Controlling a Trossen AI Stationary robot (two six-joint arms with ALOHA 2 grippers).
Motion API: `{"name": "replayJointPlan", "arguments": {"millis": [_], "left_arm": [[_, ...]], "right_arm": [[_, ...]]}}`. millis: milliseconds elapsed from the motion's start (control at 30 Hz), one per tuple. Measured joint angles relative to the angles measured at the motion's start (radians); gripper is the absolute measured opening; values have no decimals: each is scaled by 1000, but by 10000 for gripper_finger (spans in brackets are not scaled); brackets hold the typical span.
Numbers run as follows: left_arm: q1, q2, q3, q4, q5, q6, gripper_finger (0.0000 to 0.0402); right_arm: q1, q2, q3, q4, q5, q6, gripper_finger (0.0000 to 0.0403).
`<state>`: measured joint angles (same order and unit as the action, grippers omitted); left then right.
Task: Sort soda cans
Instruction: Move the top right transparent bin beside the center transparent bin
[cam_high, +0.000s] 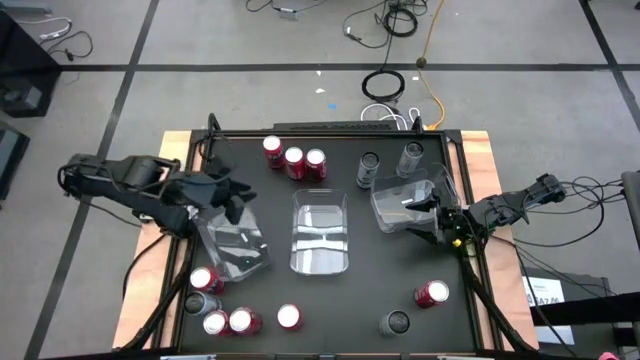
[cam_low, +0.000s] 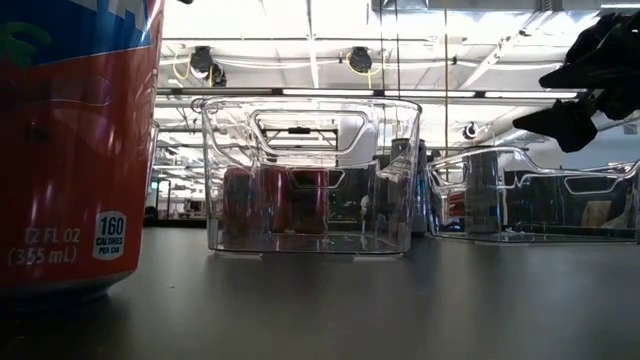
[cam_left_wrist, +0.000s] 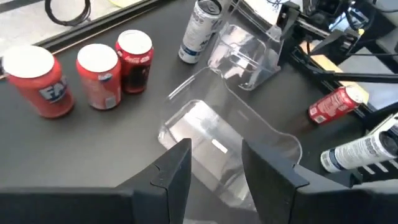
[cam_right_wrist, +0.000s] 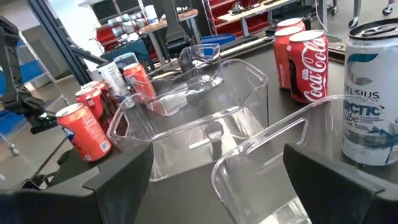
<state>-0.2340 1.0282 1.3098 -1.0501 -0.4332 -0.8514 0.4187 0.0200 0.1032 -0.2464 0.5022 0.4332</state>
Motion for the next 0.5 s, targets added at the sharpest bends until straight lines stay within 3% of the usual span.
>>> {"name": "replayJointPlan", "arguments": {"millis": [267, 500], "left_arm": [[0, -41, 0, -132, -2, 23, 151], [0, -41, 0, -242, -16, 26, 151]], "right_arm": [[0, 0, 0, 46, -2, 135, 352], [0, 1, 0, 67, 150, 318, 352]]}}
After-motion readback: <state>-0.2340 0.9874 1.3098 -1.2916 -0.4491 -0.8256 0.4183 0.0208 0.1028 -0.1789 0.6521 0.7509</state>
